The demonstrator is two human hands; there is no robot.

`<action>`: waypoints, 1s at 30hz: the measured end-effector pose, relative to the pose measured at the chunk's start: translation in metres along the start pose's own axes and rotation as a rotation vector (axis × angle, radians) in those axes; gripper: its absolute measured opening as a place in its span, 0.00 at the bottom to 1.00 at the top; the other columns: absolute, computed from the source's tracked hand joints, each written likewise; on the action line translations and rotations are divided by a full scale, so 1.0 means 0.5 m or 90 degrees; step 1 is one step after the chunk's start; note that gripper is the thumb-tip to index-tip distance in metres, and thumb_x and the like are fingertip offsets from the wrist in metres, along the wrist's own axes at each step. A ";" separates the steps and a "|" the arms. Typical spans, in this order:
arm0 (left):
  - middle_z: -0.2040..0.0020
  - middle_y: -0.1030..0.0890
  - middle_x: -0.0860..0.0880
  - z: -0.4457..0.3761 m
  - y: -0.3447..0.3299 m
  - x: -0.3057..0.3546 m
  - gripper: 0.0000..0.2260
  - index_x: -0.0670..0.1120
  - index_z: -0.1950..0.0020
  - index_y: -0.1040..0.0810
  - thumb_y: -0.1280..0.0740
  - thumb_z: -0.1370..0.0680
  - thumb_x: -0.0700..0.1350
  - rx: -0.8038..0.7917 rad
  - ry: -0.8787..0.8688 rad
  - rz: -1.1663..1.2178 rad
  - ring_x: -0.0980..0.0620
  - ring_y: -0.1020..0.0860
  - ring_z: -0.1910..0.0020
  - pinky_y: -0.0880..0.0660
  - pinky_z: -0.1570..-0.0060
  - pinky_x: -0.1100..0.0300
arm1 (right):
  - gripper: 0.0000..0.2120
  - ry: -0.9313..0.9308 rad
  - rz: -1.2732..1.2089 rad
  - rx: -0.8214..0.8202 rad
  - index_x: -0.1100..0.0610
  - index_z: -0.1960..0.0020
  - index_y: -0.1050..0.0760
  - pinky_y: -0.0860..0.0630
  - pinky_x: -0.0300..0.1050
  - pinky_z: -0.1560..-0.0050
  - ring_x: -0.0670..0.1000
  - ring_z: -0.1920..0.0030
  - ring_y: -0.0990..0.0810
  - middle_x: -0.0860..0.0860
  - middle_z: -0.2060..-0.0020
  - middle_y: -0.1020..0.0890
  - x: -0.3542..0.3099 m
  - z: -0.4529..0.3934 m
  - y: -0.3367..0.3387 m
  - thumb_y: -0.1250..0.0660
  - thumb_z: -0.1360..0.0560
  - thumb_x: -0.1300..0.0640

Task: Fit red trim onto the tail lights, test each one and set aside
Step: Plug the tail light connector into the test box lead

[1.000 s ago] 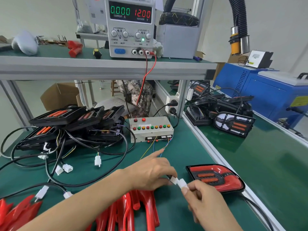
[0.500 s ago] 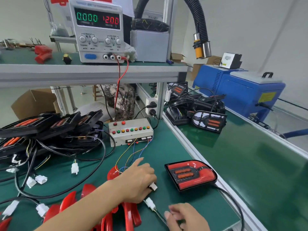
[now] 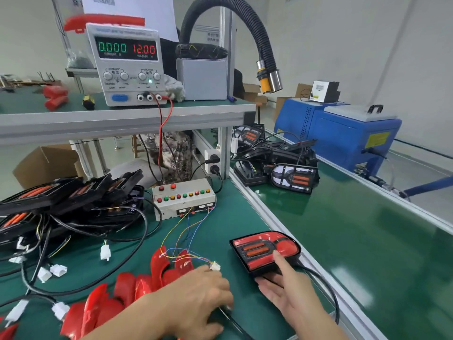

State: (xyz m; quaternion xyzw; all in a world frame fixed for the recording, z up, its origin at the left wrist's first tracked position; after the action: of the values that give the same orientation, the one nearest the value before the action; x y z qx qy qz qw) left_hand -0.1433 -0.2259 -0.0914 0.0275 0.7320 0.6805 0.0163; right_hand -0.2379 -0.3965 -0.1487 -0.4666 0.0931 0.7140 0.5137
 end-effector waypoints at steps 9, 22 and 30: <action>0.67 0.28 0.56 -0.062 -0.021 -0.017 0.13 0.53 0.65 0.28 0.25 0.39 0.45 -0.032 0.038 -0.213 0.53 0.26 0.70 0.31 0.72 0.60 | 0.11 0.106 0.073 0.048 0.67 0.51 0.19 0.19 0.43 0.64 0.55 0.59 0.14 0.61 0.55 0.13 -0.041 0.008 0.013 0.29 0.21 0.57; 0.50 0.17 0.41 -0.411 0.051 -0.137 0.18 0.48 0.31 0.36 0.36 0.18 0.38 0.181 0.438 0.517 0.42 0.17 0.55 0.20 0.61 0.51 | 0.06 0.313 0.112 0.069 0.61 0.49 0.19 0.19 0.49 0.52 0.56 0.54 0.15 0.56 0.56 0.12 -0.299 0.053 0.161 0.34 0.18 0.60; 0.46 0.15 0.37 -0.634 -0.017 -0.082 0.11 0.38 0.41 0.17 0.30 0.23 0.33 0.180 0.480 0.808 0.49 0.22 0.54 0.22 0.48 0.54 | 0.07 0.297 0.120 0.100 0.61 0.44 0.20 0.14 0.44 0.57 0.54 0.56 0.12 0.58 0.54 0.12 -0.321 0.006 0.350 0.35 0.18 0.60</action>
State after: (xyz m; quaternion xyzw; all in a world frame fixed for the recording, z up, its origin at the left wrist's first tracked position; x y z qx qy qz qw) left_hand -0.1217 -0.5445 -0.0774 0.2116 0.6117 0.4221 -0.6347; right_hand -0.3774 -0.5781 -0.0854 -0.5664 0.3071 0.6225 0.4443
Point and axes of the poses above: each hand's wrist, its own z-axis away from the middle knuckle, its own y-axis out of the back of the hand, x = y × z, the point moved 6 cm from there along -z, towards the middle knuckle
